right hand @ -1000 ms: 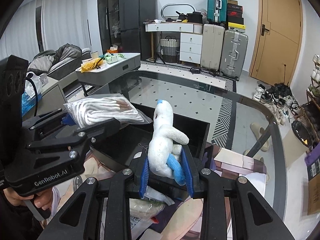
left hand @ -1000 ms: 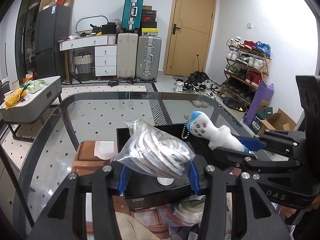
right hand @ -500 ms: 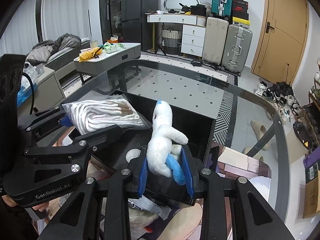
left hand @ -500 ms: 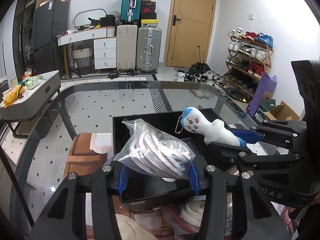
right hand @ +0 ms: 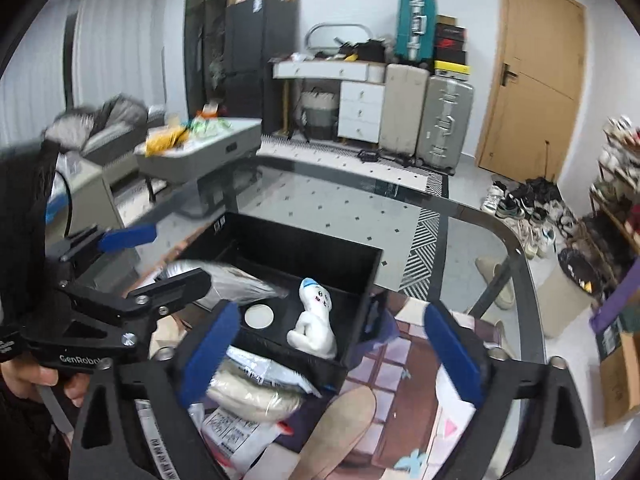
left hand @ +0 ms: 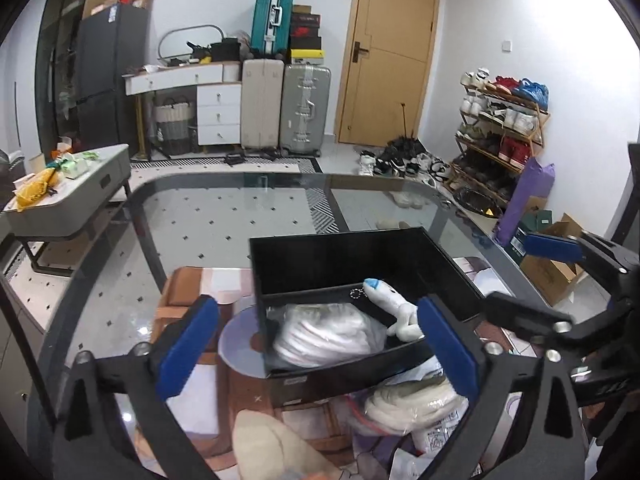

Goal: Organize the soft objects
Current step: 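Move both grippers back toward the remaining items on the mat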

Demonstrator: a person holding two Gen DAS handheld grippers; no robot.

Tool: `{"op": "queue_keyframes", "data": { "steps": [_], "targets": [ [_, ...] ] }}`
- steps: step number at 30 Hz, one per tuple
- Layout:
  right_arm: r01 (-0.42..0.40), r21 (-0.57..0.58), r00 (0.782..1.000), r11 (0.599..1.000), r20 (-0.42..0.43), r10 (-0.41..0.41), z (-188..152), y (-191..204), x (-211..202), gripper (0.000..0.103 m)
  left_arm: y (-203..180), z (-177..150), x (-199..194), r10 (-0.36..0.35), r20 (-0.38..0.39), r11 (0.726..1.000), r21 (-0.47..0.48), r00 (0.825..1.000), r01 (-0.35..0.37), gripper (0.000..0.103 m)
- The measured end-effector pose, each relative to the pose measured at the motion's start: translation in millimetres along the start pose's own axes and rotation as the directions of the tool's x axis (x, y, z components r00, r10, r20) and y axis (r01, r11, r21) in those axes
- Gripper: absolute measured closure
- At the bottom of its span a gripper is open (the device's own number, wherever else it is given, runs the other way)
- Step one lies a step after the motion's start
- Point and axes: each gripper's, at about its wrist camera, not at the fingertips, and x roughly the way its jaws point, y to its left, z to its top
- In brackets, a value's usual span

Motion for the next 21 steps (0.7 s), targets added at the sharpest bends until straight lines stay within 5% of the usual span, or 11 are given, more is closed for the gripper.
{"op": "queue_keyframes", "data": {
  "steps": [21],
  "targets": [
    [0.006, 0.135, 1.0, 0.991, -0.014, -0.004, -76.5, -10.9, -56.4, 0.001, 0.5, -35.6, -59.9, 0.044, 0.041, 0.999, -0.003, 0.998, -0.044, 0.0]
  ]
}}
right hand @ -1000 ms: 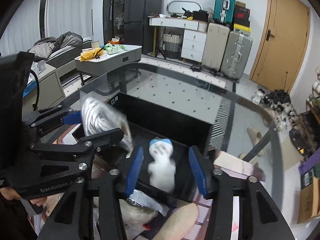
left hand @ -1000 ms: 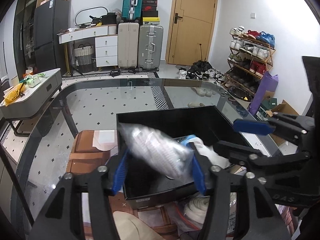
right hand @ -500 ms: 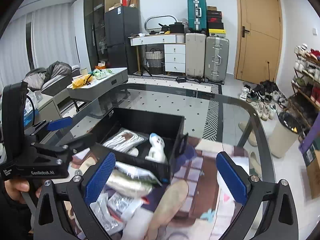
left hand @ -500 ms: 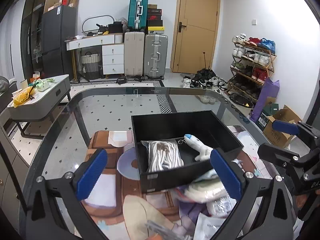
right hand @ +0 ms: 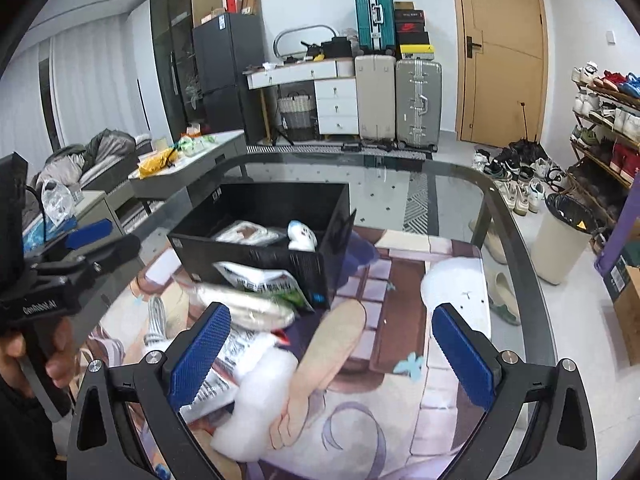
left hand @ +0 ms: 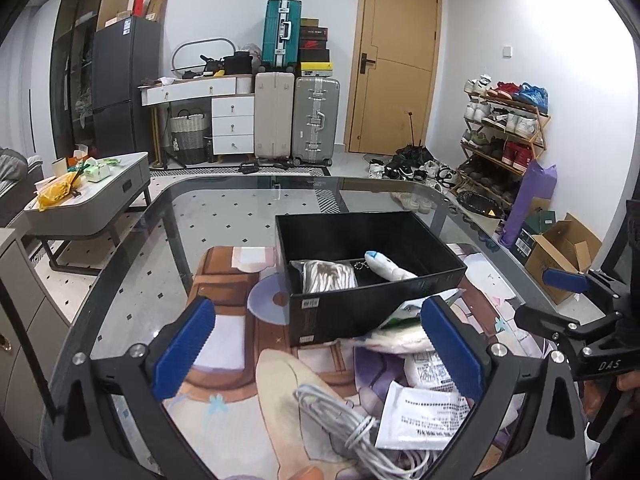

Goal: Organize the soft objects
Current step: 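Move both grippers back toward the remaining items on the mat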

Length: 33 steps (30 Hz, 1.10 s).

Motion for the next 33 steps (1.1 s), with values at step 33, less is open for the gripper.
{"op": "queue_keyframes", "data": {
  "steps": [33],
  "targets": [
    [-0.061, -0.057, 0.97, 0.997, -0.24, 0.045, -32.2, 18.4, 47.2, 0.001, 10.2, -52.9, 3.9, 0.067, -0.148, 0.997, -0.022, 0.987, -0.071, 0.0]
  ]
}}
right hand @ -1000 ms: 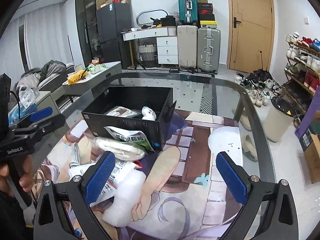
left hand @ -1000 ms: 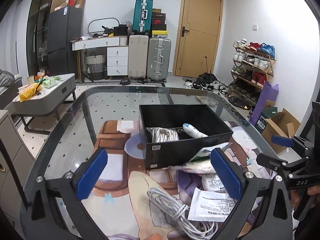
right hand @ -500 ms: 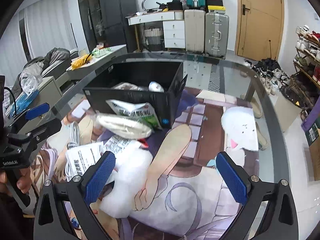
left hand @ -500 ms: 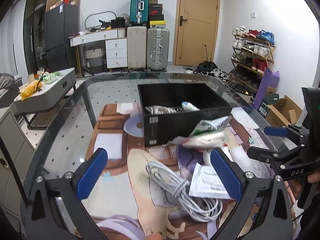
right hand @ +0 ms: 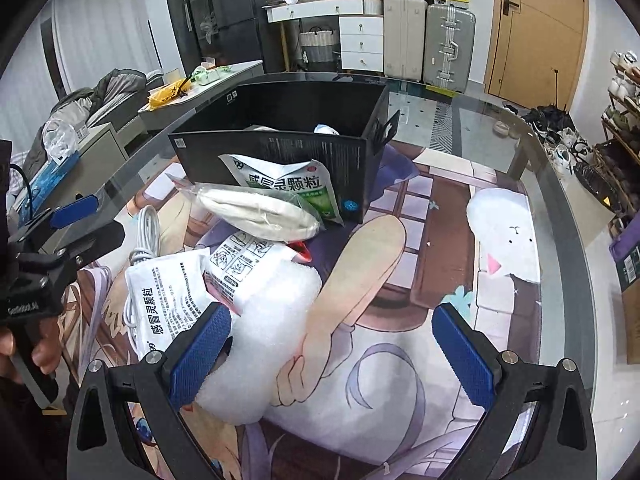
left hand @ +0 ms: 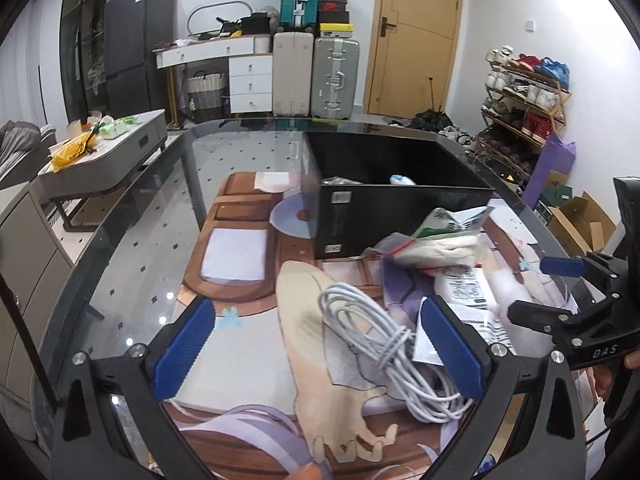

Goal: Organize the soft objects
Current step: 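Move both grippers back toward the remaining items on the mat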

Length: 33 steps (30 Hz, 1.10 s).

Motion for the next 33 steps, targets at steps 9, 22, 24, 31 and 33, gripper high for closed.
{"op": "queue_keyframes", "data": {
  "steps": [9, 22, 24, 31, 33],
  "targets": [
    [-0.007, -0.004, 1.0, 1.0, -0.031, 0.007, -4.7, -1.4, 6.5, 0.001, -2.8, -0.8, 18.6, 0.0, -0.055, 1.0, 0.002, 0.998, 0.0, 0.0],
    [-0.029, 0.003, 0.998, 1.0, -0.056, 0.029, -10.4, -8.8, 8.5, 0.001, 11.0, -7.7, 17.0, 0.0, -0.083, 1.0, -0.016, 0.997, -0.001, 0.0],
    [-0.034, 0.007, 0.998, 0.999, -0.058, 0.034, -10.9, -9.4, 9.0, 0.001, 13.2, -8.0, 16.9, -0.004, -0.087, 1.0, -0.026, 0.996, 0.002, 0.0],
    [-0.062, 0.005, 0.995, 0.998, -0.072, 0.062, -12.3, -1.9, 13.7, 0.001, 5.4, -13.5, 21.5, -0.015, -0.123, 1.0, -0.011, 0.992, 0.014, 0.0],
    [-0.065, 0.002, 0.995, 0.998, -0.071, 0.065, -12.5, -0.4, 14.1, 0.001, 3.2, -14.6, 22.4, -0.007, -0.124, 1.0, -0.004, 0.992, 0.007, 0.0]
  ]
}}
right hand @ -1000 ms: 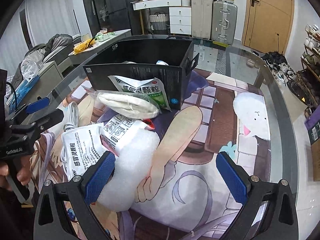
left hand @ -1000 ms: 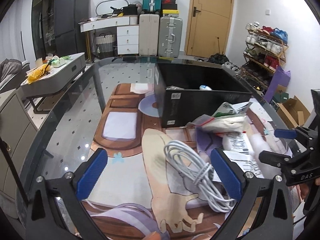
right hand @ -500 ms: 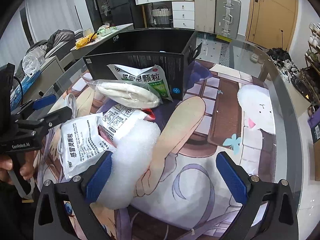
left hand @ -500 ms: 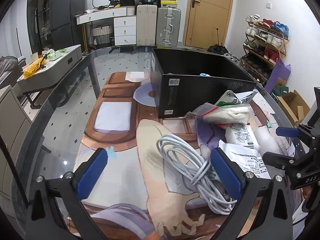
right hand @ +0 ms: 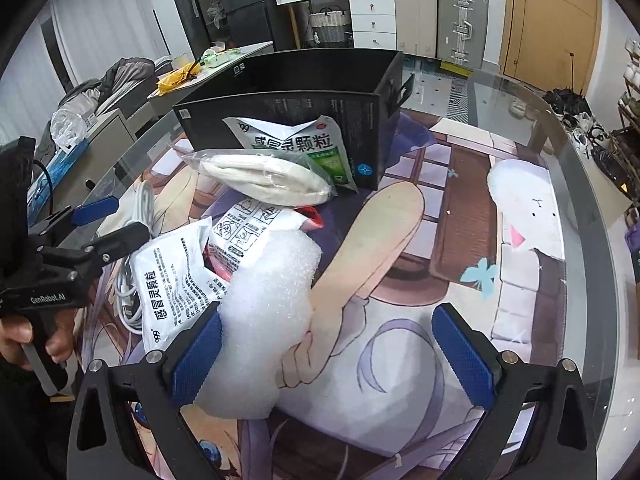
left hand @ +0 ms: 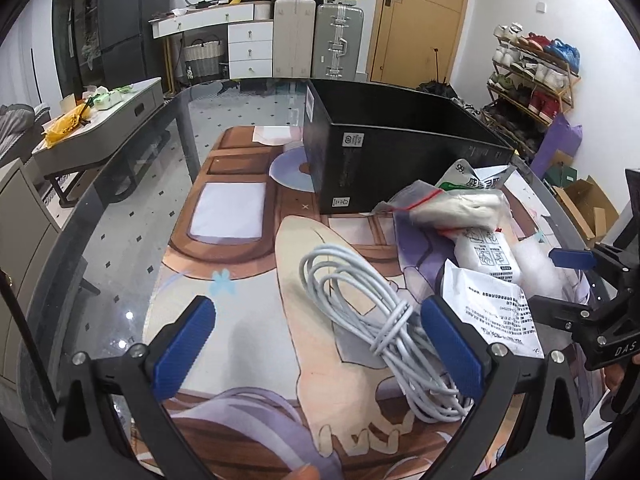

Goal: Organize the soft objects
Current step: 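Move both grippers back toward the remaining items on the mat, then grasp the grey cable coil with the left gripper while the right grasps white foam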

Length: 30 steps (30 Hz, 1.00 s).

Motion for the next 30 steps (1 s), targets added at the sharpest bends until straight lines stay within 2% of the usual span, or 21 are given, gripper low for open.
{"op": "queue_keyframes", "data": {
  "steps": [13, 20, 23, 28, 30],
  "targets": [
    [-0.011, -0.008, 1.0, 1.0, -0.003, 0.011, -1.6, 1.6, 0.3, 0.001, 6.6, -3.0, 5.6, -0.053, -0.046, 0.997, -0.049, 0.998, 0.051, 0.0],
    [-0.016, -0.01, 1.0, 1.0, -0.007, 0.016, -1.8, 0.6, 1.5, 0.001, 21.3, -4.8, 5.2, 0.014, -0.063, 0.998, -0.059, 0.998, -0.018, 0.0],
    [-0.018, -0.017, 1.0, 1.0, -0.007, 0.018, -2.6, 2.3, 1.9, 0.001, 21.1, -7.0, 3.5, 0.016, -0.066, 0.999, -0.051, 0.998, -0.02, 0.0],
    [-0.038, -0.032, 0.999, 0.999, -0.001, 0.038, -2.2, 7.3, 1.9, 0.011, 18.6, -9.7, 1.4, 0.016, -0.073, 0.999, -0.043, 0.997, -0.019, 0.001],
    [-0.047, -0.037, 0.999, 0.998, 0.003, 0.047, -1.4, 8.2, 1.0, 0.024, 16.2, -11.0, 0.0, 0.008, -0.073, 1.0, -0.024, 0.997, -0.01, 0.004]
  ]
}}
